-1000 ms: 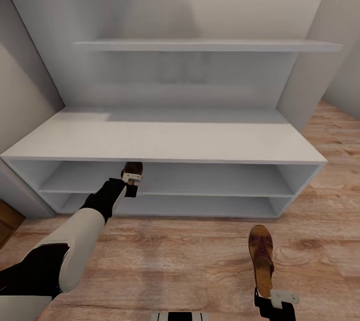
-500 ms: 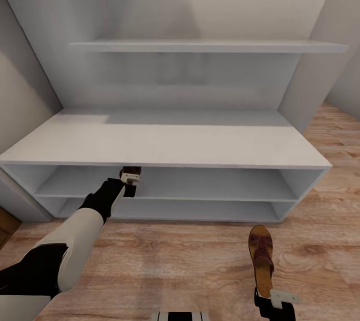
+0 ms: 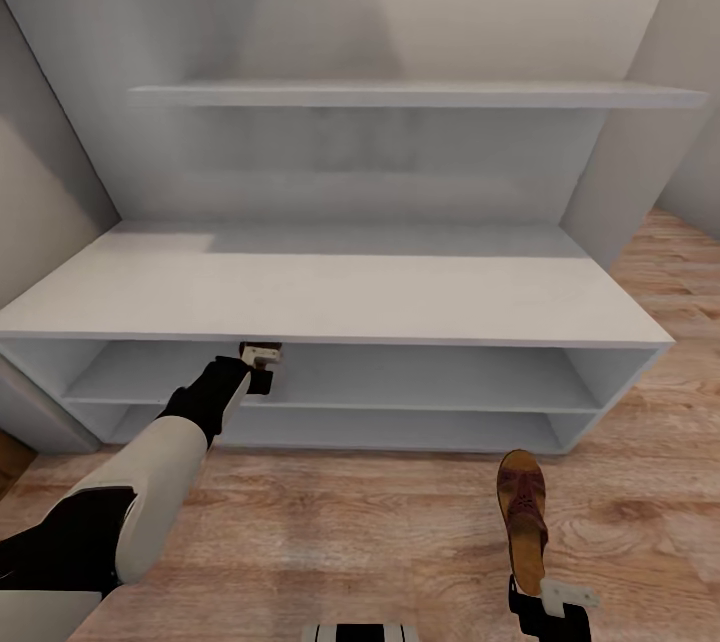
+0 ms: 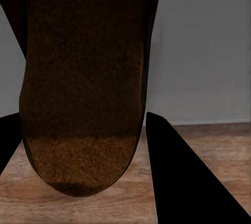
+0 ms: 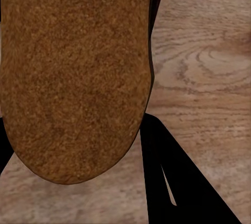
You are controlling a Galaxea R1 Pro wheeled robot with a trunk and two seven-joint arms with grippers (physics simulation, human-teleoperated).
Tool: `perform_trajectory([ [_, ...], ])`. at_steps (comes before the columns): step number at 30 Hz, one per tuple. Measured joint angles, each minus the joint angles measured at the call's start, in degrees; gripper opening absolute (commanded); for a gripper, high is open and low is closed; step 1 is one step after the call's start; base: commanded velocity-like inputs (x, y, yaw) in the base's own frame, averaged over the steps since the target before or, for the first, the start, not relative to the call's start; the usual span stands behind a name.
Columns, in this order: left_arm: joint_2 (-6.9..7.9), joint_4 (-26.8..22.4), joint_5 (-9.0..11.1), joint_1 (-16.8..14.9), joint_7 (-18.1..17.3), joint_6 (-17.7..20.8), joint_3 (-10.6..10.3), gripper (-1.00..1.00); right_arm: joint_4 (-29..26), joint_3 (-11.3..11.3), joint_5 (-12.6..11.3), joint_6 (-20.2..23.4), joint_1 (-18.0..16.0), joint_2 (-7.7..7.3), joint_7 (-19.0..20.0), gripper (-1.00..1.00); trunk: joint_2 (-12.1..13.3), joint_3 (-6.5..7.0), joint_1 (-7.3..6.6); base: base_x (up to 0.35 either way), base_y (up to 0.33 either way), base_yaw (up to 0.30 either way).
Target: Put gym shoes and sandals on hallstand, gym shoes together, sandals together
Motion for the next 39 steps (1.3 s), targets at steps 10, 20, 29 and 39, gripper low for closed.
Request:
perform_trajectory([
  [10, 0.0, 0.0, -0.03, 0.0, 0.05, -0.05, 0.0, -1.0, 0.0, 0.0, 0.0, 0.0, 0.0, 0.0, 0.0, -1.0, 0.0, 0.0, -0.01, 0.105, 0.0, 0.0],
  [20, 0.0, 0.0, 0.01, 0.0, 0.07, -0.09, 0.0, -1.0, 0.0, 0.0, 0.0, 0.0, 0.0, 0.0, 0.0, -1.0, 0.0, 0.0, 0.0, 0.013, 0.0, 0.0],
  [29, 0.0, 0.0, 0.03, 0.0, 0.01, -0.06, 0.0, -1.0, 0.0, -0.01, -0.01, 0.0, 0.0, 0.0, 0.0, -1.0, 0.0, 0.0, -0.02, 0.053, 0.0, 0.0],
  [39, 0.0, 0.0, 0.03, 0.0, -0.15, -0.12, -0.03, -1.0, 0.0, 0.0, 0.0, 0.0, 0.0, 0.0, 0.0, -1.0, 0.0, 0.0, 0.0, 0.052, 0.0, 0.0],
])
